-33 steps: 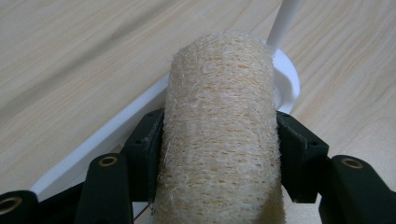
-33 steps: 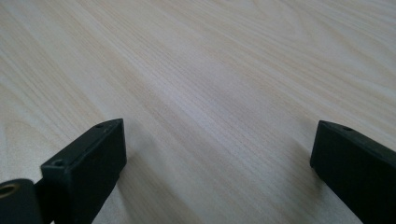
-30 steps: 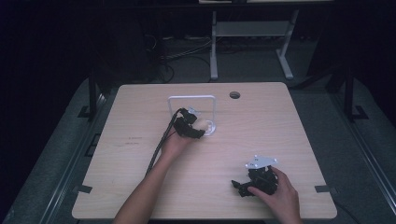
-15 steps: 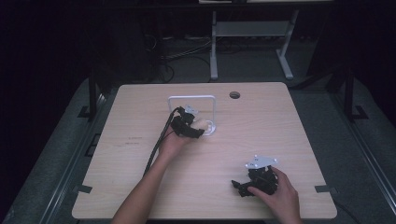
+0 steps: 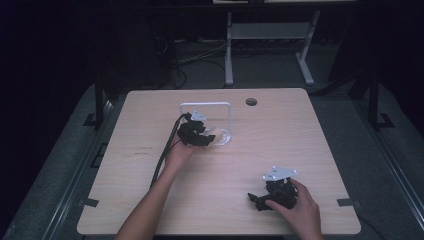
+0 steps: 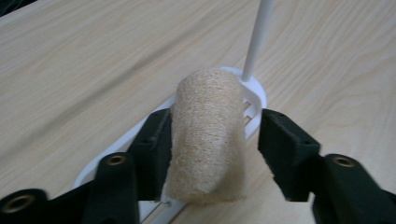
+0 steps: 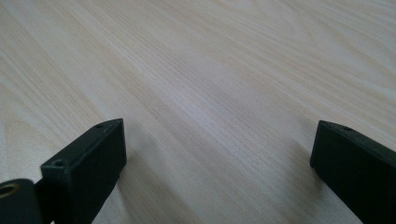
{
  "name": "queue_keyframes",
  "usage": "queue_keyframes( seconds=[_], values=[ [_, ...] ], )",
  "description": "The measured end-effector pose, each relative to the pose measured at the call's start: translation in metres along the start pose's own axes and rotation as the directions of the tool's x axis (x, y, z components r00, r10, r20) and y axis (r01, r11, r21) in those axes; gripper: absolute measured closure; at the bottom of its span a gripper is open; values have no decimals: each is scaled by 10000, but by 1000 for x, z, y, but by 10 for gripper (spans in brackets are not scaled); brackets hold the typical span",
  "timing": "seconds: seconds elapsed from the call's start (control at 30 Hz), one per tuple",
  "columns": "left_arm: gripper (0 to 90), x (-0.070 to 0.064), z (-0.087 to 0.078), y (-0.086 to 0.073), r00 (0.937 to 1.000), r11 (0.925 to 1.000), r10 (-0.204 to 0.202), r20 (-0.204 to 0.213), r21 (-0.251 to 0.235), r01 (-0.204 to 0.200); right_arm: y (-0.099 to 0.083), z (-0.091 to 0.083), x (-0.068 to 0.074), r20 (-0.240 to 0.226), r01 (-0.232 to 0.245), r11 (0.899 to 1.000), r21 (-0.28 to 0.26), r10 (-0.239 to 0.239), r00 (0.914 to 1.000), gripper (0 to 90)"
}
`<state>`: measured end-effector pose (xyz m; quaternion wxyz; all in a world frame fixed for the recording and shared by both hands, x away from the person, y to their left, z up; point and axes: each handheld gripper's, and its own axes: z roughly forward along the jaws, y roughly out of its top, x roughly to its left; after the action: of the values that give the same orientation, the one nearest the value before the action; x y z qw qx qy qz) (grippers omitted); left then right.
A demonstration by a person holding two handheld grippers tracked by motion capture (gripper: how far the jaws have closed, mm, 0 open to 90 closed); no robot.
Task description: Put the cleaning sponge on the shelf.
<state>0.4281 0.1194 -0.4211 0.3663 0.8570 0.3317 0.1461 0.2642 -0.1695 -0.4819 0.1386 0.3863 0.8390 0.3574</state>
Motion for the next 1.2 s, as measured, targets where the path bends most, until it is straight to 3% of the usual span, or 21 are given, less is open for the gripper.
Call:
queue_keyframes(
  seconds=[0.07,0.1,0.13,0.17,0.3,0.4,0.6,0.7,1.03,1.2],
  values=[
    [536,0,-6,-1,9998,9999,-36,191,-106,38,0,0,0,0,-3,10000,0,3,10000,32],
    [638,0,-8,-1,9995,9999,-82,307,-108,86,0,0,0,0,-4,10000,-2,4,10000,32],
    [638,-1,-11,-1,9991,9998,-123,417,-122,128,0,0,0,0,-4,10000,-2,4,10000,32],
    [745,-1,-13,-2,9985,9999,-106,537,-118,112,0,0,0,17,6,10000,16,-6,10000,32],
    [896,-5,-18,-4,9942,9998,-179,1059,30,177,0,0,0,14,4,10000,16,-4,10000,32],
    [900,-9,-19,-7,9896,9995,-310,1403,107,298,0,0,0,48,55,10000,34,-55,10000,32],
    [900,-21,-18,-15,9856,9997,23,1691,231,-63,0,0,0,48,58,10000,35,-58,10000,32],
    [900,-26,-9,-23,9831,9988,88,1831,452,-174,0,0,0,48,55,10000,35,-55,10000,32],
    [900,-21,6,-31,9849,9971,76,1731,733,-206,0,0,0,48,51,10000,32,-51,10000,32],
    [899,-15,10,-36,9892,9974,-212,1449,709,110,0,0,0,47,50,10000,33,-50,10000,32]
  ],
)
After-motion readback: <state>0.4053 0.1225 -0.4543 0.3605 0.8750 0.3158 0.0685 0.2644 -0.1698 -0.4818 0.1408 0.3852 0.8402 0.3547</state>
